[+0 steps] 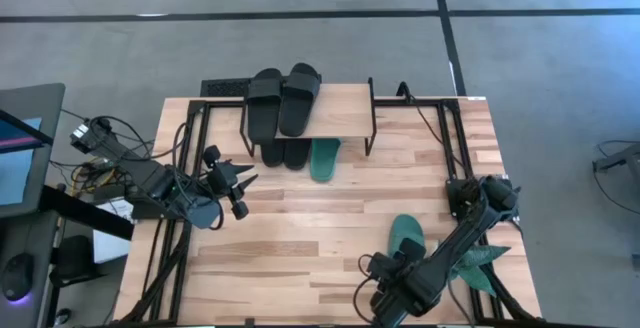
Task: Pick and place slides into the shelf
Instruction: Put the green slipper under the shelf
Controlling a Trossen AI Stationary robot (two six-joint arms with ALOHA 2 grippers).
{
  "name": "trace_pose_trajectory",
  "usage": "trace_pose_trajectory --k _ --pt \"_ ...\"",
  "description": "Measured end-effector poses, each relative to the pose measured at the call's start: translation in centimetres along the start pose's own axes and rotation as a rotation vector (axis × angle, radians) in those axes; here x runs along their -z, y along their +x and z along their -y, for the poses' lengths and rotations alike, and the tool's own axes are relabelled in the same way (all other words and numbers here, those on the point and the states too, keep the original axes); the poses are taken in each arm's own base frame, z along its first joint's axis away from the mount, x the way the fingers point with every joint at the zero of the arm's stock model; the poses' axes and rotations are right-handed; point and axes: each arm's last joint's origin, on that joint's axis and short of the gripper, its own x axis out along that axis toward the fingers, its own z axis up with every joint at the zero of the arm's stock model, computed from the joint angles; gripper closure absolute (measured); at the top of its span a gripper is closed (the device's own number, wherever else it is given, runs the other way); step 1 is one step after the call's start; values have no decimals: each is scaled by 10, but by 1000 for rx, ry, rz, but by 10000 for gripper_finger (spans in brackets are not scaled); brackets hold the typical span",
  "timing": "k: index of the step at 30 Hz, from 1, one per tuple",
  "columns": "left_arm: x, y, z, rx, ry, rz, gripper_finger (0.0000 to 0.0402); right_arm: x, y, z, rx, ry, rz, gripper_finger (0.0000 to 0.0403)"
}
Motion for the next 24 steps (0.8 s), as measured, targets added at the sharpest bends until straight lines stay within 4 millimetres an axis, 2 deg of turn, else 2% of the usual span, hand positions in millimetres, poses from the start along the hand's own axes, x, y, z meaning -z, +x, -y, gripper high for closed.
trace_pose_trajectory --k 6,11,17,24 --pt "0 0 0 2 -7 -1 292 15 26 -14 101 -48 -28 226" --pt "0 0 0 2 -22 -1 292 20 44 -21 151 -56 -65 226" --pt "0 0 0 6 -24 -4 292 19 43 -14 235 -3 -25 226" --pt "0 0 0 5 -24 -3 292 22 41 -14 231 -61 -17 226"
